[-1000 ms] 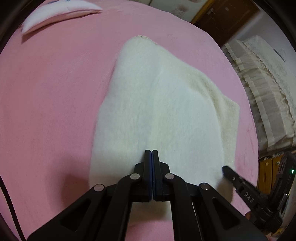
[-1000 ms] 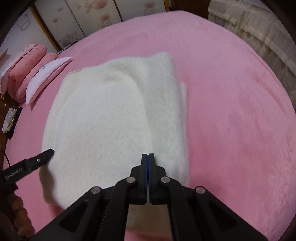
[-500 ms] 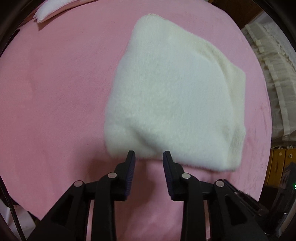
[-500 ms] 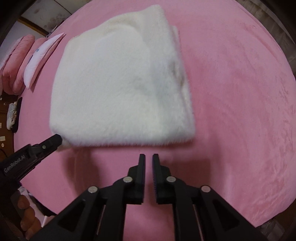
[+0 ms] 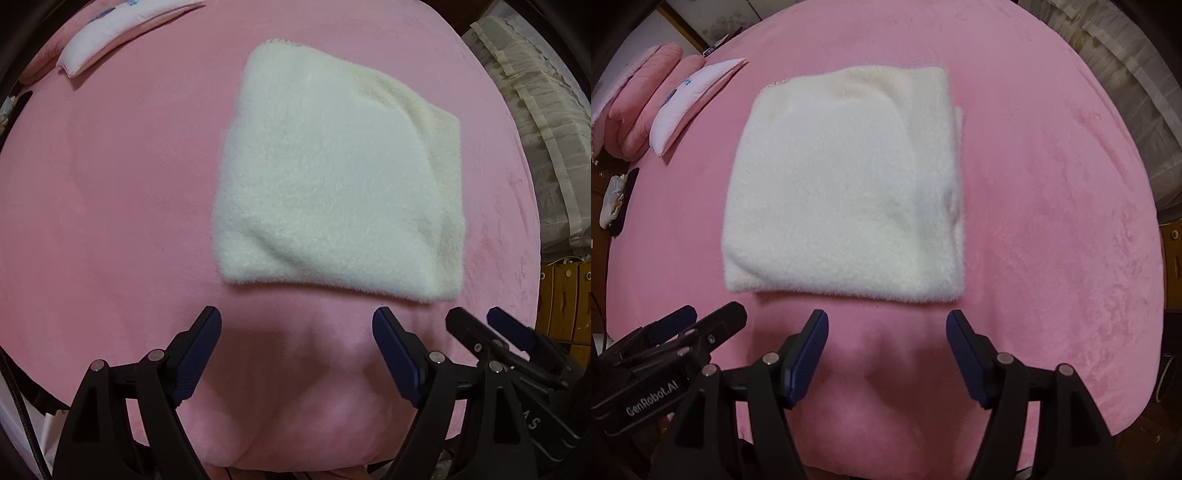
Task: Fold large clothes
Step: 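Open both grippers and move them to the edge of the folded cardigan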
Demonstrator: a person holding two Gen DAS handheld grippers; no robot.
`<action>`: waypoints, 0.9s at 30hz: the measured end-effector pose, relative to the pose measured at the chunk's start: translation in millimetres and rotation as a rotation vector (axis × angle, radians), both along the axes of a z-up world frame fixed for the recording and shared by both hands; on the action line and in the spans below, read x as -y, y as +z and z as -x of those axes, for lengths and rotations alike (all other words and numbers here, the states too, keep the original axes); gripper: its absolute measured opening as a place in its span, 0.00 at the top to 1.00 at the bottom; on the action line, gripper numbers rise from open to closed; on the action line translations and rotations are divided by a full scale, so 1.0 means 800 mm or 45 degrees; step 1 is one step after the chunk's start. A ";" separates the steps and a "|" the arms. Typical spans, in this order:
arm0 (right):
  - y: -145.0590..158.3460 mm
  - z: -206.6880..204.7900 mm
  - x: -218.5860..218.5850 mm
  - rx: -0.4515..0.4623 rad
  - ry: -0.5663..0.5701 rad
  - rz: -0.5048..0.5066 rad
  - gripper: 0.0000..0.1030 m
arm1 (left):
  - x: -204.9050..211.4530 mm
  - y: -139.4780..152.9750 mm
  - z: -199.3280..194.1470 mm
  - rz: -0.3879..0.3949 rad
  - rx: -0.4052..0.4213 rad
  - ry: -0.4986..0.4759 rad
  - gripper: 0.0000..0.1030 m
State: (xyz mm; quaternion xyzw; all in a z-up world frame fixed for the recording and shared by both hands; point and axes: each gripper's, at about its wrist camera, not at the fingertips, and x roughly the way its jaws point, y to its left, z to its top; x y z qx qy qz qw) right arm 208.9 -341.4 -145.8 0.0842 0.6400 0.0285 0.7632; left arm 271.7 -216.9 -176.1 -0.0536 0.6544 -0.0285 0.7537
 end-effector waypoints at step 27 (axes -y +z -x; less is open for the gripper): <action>0.021 -0.036 0.011 0.042 0.037 -0.157 0.20 | -0.015 0.000 -0.037 0.124 -0.013 0.029 0.16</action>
